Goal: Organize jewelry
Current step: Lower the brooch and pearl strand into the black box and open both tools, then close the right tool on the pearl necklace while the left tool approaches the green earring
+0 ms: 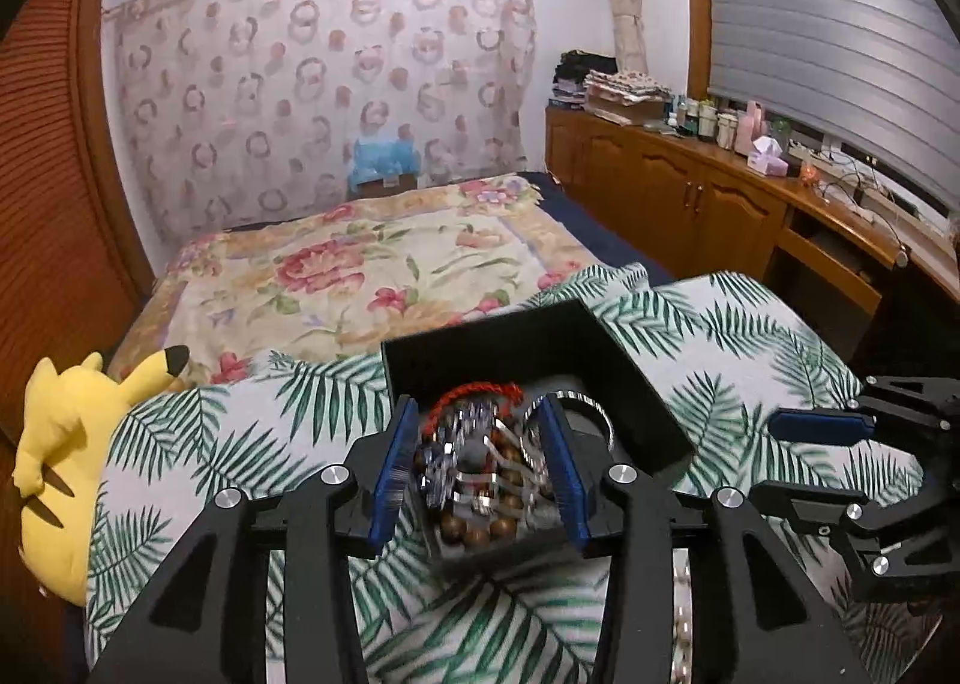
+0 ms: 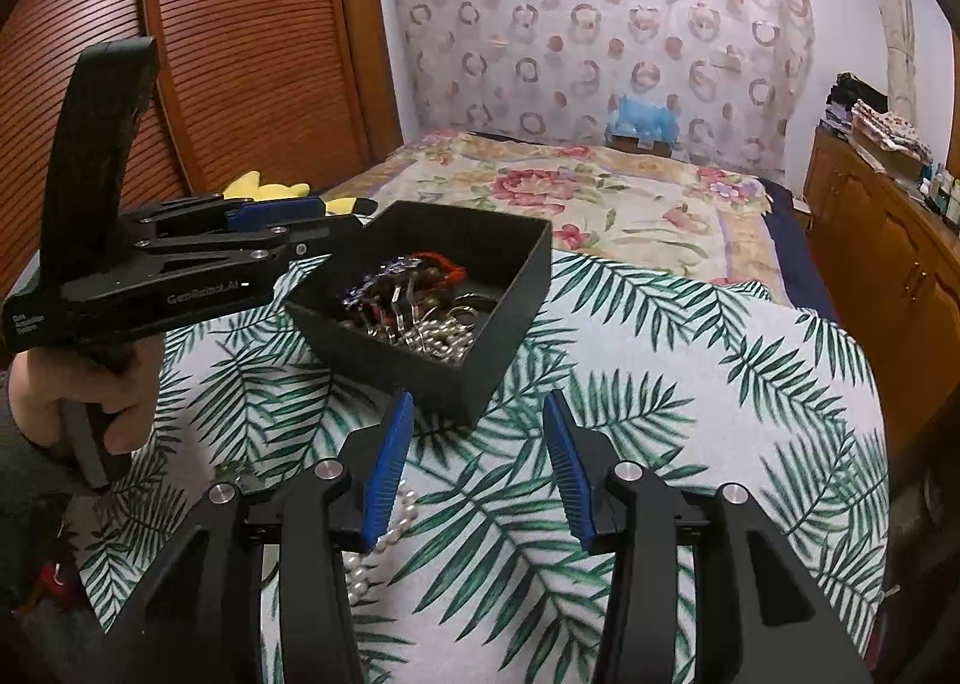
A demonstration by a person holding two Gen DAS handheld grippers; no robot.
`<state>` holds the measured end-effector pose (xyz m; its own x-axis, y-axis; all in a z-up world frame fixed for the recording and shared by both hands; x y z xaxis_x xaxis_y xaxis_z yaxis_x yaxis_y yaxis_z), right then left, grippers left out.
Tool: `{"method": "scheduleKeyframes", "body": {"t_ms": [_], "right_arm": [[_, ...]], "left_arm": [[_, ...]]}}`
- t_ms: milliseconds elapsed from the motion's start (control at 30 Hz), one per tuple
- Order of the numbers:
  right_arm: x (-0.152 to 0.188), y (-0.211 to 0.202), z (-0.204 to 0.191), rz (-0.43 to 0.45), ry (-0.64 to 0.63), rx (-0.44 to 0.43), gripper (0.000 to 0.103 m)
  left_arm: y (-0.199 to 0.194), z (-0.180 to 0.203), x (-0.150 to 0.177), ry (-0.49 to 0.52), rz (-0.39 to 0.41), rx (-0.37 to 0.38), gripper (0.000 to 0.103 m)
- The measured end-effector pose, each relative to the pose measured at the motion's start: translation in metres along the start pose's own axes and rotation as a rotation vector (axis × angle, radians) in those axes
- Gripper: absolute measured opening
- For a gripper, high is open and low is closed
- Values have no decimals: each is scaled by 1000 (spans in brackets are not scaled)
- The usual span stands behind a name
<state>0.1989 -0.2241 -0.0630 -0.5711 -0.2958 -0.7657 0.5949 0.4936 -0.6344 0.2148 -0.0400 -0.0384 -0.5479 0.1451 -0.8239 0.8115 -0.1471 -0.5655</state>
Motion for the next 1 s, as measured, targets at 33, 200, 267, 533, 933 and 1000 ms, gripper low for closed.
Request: {"method": "scheduleKeyframes", "body": {"t_ms": [33,200,267,533,933,1000], "right_arm": [[3,-1,-4,-1,-5,-5,47],[18,-5,-16,-9,-8,-25,47],[25,-7,-21,-12,-9,-27,47],[57,-26,-38,-4,1,-25,47],[80,-33,-47,-29,-18,-13,47],[77,-32,-47,-27,-25,-12,47]], "left_arm": [[-4,1,3,7,-2,1,50],[-26,-1,23,1,-13,10,68],[-35,-4,32,-6,-20,19,80],[-62,-9,74,-16,-63,23,89],[-78,1,125,-34,-131,60,89],[-76,2,129,-36,-140,63,89]]}}
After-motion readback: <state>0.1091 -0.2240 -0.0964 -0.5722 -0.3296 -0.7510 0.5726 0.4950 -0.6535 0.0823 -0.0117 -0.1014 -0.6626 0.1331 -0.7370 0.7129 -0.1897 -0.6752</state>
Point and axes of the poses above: each gripper's, at about its wrist camera, not at the fingertips, and y roughly the way its jaws point, z to its right, x to its underside, the point moved 3 cm from there along y, roughly the way its jaws point, and after that the axes turned 3 degrees about z, right-handed, at the moved point
